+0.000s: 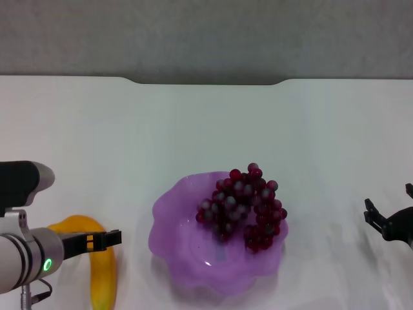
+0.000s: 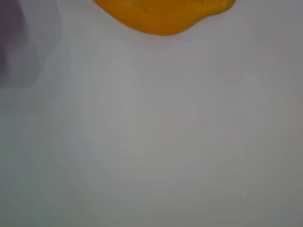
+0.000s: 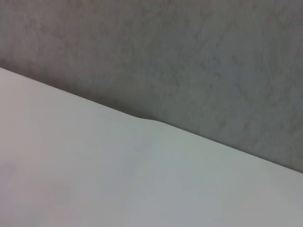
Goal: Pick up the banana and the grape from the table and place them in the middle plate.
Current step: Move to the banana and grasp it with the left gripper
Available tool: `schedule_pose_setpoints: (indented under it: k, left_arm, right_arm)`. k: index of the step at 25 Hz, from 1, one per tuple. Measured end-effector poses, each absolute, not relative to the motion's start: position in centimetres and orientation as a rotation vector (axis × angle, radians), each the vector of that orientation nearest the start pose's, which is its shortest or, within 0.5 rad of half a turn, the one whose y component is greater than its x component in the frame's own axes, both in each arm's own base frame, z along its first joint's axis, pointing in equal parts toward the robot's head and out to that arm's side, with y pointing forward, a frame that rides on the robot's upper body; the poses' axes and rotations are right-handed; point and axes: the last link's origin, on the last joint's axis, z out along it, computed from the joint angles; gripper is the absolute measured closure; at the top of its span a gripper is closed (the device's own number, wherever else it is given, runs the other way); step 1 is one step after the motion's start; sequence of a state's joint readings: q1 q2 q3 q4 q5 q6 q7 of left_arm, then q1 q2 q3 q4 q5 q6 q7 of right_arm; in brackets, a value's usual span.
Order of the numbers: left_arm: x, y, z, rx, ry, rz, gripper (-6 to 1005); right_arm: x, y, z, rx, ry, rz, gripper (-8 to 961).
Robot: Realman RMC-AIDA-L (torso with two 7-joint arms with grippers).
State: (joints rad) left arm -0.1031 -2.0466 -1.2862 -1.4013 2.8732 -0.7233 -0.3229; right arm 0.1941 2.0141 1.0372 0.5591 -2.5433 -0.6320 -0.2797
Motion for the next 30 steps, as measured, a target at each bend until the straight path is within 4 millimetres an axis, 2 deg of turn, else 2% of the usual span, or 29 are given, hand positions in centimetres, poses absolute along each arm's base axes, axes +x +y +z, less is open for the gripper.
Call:
schedule_pose_setpoints:
  k: [6, 15, 21, 30]
  left_arm:
    - [-28.3, 30.8, -4.2, -1.801, -1.4, -0.008, 174]
    - [-28.0, 30.4, -5.2, -1.832, -1.397, 0.001, 181]
    - [-28.7, 30.4, -5.7, -1.83, -1.407, 0.024, 185]
    - [-28.5, 30.6, -5.9, -1.84, -1.385, -0.004, 192]
  right_arm:
    - [36.0, 30.2, -4.1, -1.812, 0.514, 0.189, 73]
    - [35.9, 30.4, -4.0, -1.812, 0.508, 0.194, 73]
    - [35.6, 30.4, -3.9, -1.803, 0.495, 0.211, 73]
    - [35.6, 30.4, -3.9, -1.804, 0.493, 0.211, 73]
